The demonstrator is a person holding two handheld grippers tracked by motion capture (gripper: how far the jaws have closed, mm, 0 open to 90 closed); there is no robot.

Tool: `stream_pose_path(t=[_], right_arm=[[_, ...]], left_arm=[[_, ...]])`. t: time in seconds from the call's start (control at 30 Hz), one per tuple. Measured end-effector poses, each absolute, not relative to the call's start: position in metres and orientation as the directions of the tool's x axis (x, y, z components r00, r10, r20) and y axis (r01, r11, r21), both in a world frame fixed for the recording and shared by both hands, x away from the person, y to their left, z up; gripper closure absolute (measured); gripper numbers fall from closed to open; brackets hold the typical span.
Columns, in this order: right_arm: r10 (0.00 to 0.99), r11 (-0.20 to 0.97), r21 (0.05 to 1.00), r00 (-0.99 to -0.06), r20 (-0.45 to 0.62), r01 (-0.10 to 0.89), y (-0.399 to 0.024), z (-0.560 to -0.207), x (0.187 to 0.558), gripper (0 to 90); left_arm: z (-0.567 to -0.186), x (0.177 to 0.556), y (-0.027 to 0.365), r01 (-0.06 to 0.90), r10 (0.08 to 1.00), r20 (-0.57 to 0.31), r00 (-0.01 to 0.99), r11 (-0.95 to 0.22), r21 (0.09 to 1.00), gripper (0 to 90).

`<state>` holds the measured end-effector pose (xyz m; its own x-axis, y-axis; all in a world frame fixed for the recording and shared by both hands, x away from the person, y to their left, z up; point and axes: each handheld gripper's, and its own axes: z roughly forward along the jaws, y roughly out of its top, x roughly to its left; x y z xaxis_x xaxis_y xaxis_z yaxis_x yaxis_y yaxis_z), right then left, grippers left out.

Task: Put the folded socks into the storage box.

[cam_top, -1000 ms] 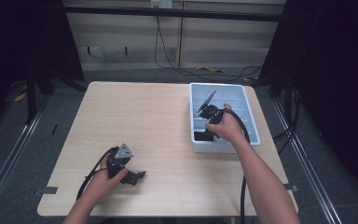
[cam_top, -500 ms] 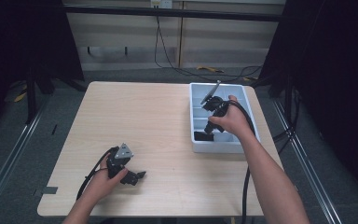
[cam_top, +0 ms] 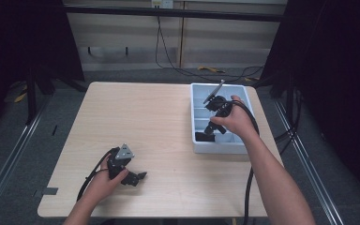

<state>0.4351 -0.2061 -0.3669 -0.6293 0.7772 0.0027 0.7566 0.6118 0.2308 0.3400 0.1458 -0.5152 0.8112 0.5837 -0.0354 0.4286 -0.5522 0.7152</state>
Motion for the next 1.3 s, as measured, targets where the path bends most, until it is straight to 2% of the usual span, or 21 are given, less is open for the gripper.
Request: stream_pose_path(t=[0.2,1.3], right_arm=[[0.777,0.609,0.238,-0.63,0.014,0.757,-0.208,-0.364,0.428,29.6],[0.737,0.647,0.274,-0.675,0.013,0.712,-0.224,-0.357,0.38,26.2]], left_arm=[[-0.515,0.34,0.146,0.429,0.584,-0.036,0.811,-0.552,0.715,0.0],[-0.516,0.34,0.145,0.428,0.588,-0.033,0.808,-0.548,0.719,0.0]])
